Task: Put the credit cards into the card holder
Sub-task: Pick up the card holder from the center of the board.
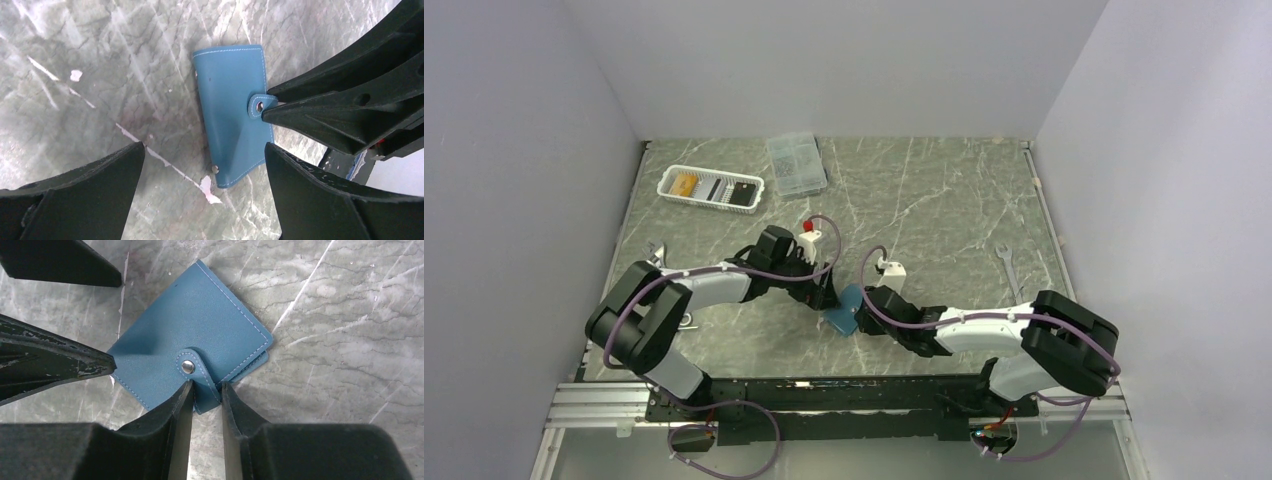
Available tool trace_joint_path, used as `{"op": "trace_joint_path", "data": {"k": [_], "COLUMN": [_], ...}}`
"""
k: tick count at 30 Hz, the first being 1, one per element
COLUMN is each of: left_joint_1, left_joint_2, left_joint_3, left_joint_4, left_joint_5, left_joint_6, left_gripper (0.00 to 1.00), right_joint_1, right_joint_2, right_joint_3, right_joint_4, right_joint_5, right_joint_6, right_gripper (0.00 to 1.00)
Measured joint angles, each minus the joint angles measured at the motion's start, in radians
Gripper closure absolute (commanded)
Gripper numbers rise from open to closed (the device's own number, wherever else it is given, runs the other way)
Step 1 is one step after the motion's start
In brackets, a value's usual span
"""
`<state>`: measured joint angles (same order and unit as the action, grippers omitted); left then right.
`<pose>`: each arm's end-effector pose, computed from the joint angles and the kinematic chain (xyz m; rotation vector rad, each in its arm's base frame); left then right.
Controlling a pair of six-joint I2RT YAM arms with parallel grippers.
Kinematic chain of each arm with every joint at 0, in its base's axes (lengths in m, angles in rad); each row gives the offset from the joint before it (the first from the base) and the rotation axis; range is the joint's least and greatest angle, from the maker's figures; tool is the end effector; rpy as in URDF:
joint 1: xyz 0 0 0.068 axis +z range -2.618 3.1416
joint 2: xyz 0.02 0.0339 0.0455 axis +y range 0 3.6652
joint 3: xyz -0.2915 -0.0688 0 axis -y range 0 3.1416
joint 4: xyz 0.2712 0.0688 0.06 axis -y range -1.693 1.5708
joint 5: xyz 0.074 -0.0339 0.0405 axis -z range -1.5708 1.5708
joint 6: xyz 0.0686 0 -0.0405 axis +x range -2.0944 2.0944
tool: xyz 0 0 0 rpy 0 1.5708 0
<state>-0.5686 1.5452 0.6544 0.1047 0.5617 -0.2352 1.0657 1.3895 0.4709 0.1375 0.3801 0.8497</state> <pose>0.2525 -0.2047 0.1383 0.6900 2.3505 -1.0395 0.1566 0.2305 0.1241 -0.0656 2.3433 0.5378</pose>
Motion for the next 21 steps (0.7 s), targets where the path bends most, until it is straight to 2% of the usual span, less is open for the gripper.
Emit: {"op": "trace_joint_path", "data": {"k": [3,8,13,15,19,21], "left_joint_1": [-0.01,-0.031,-0.036,-0.036,-0.037,-0.037], "left_joint_2": [0.023,0.079,0.102,0.107,0.122,0.13], "left_joint_3": [0.014,0.04,0.04,0.039,0.03,0.018], "left_joint_4": [0.018,0.057,0.083,0.087,0.088,0.084], "left_joint_5": [0.008,0.038,0.072,0.081,0.107,0.118], "left_joint_6": [-0.014,-0.035,-0.05,-0.058,-0.08,-0.084], "left_gripper": [0.08,0.25,0.3,0.38,0.68,0.73], "right_joint_1": [-0.003,-0.006,-0.006,-0.007,-0.007,-0.007], "right_joint_2": [-0.002,-0.006,-0.023,-0.031,-0.034,-0.034], "right_joint_3": [-0.02,-0.055,-0.089,-0.1,-0.108,-0.112], "right_joint_4": [0.034,0.097,0.137,0.145,0.156,0.163], "right_joint_5": [-0.005,-0.006,-0.005,-0.004,0.0,0.002], "right_joint_6": [0.016,0.046,0.074,0.082,0.095,0.098], "right_gripper": [0.74,0.69,0.68,0.68,0.67,0.67]}}
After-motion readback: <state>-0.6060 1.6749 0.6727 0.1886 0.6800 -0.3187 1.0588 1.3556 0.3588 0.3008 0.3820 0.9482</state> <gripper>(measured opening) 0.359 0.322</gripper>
